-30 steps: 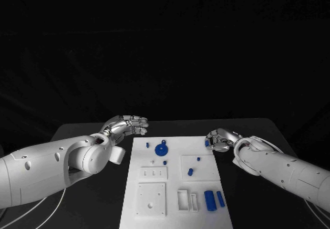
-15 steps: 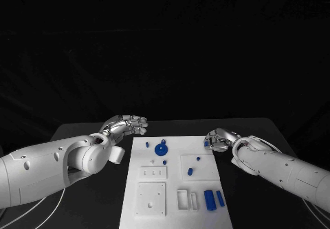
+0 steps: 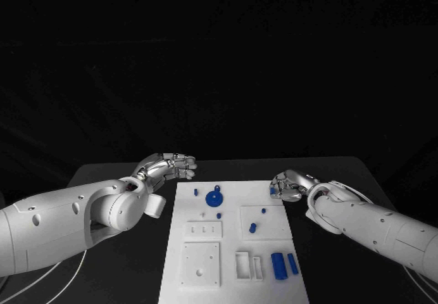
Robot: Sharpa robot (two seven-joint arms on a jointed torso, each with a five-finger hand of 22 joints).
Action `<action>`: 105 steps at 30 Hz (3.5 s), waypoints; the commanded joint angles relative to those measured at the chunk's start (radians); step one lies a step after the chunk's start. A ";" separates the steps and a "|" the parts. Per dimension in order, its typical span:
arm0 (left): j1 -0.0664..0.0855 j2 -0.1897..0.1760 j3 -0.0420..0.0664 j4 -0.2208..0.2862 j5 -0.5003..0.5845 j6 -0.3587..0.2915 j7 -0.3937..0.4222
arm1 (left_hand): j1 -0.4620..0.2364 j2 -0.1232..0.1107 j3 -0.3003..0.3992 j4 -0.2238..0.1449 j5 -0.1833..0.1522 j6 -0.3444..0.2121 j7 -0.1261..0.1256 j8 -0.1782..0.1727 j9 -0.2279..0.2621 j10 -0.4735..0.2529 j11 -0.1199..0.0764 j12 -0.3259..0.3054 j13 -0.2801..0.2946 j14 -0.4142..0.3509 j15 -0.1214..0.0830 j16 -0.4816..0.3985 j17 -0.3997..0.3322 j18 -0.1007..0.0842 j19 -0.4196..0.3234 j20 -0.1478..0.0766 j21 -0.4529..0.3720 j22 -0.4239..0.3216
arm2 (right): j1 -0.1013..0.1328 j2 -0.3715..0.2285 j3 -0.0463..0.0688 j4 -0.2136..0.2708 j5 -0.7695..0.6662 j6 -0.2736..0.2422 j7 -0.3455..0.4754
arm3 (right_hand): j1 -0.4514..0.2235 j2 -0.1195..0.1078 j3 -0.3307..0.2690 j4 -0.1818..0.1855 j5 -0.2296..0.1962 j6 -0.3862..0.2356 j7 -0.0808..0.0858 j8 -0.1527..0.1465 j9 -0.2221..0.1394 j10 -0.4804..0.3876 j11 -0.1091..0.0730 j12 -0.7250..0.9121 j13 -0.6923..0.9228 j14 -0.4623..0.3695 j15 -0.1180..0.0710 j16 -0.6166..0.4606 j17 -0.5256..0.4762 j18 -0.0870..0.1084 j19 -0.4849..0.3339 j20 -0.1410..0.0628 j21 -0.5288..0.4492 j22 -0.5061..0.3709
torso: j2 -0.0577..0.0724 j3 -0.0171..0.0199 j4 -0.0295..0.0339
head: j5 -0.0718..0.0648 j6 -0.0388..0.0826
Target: Assemble the parts on the task board
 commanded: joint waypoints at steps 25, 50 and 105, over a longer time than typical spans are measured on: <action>0.009 0.091 0.001 -0.041 -0.337 0.027 -0.410 | -0.115 -0.020 -0.043 0.053 -0.044 0.119 -0.051 0.000 0.015 0.232 -0.110 0.131 0.164 0.114 -0.123 0.331 0.161 -0.009 0.106 -0.111 0.167 0.023 | 0.066 0.006 0.001 0.447 -0.311 -0.009 -0.397 | -0.021 -0.061 0.013 0.031 -0.001 0.066 0.021 0.005 0.027 0.020 -0.017 0.008 0.006 0.007 -0.017 -0.005 0.006 0.060 0.027 -0.023 0.006 0.008 | -0.063 -0.0188 -0.0067 | 0.037 0.004; 0.006 0.120 -0.008 -0.045 -0.452 0.053 -0.482 | -0.184 -0.065 -0.045 0.141 -0.051 0.125 -0.047 -0.002 0.023 0.154 -0.088 0.114 0.197 0.050 -0.096 0.316 0.131 -0.020 0.043 -0.095 0.157 0.021 | 0.042 0.038 0.001 0.542 -0.358 -0.029 -0.461 | -0.026 -0.087 0.029 0.066 0.000 0.067 0.021 -0.002 0.030 0.017 -0.017 0.000 0.001 0.010 -0.017 -0.009 0.005 0.060 0.032 -0.025 0.001 0.004 | -0.080 -0.0238 -0.0020 | 0.038 -0.005; 0.004 0.139 -0.021 -0.047 -0.486 0.078 -0.517 | -0.147 -0.016 -0.044 0.133 -0.049 0.160 -0.062 0.005 0.038 0.172 -0.101 0.119 0.241 0.061 -0.095 0.307 0.087 -0.011 0.050 -0.093 0.162 0.016 | 0.037 0.066 0.000 0.559 -0.365 -0.005 -0.475 | -0.023 -0.099 0.037 0.082 0.001 0.069 0.021 -0.005 0.033 0.019 -0.017 -0.001 0.001 0.011 -0.017 -0.012 0.005 0.060 0.034 -0.026 -0.001 0.002 | -0.078 -0.0243 -0.0020 | 0.036 -0.012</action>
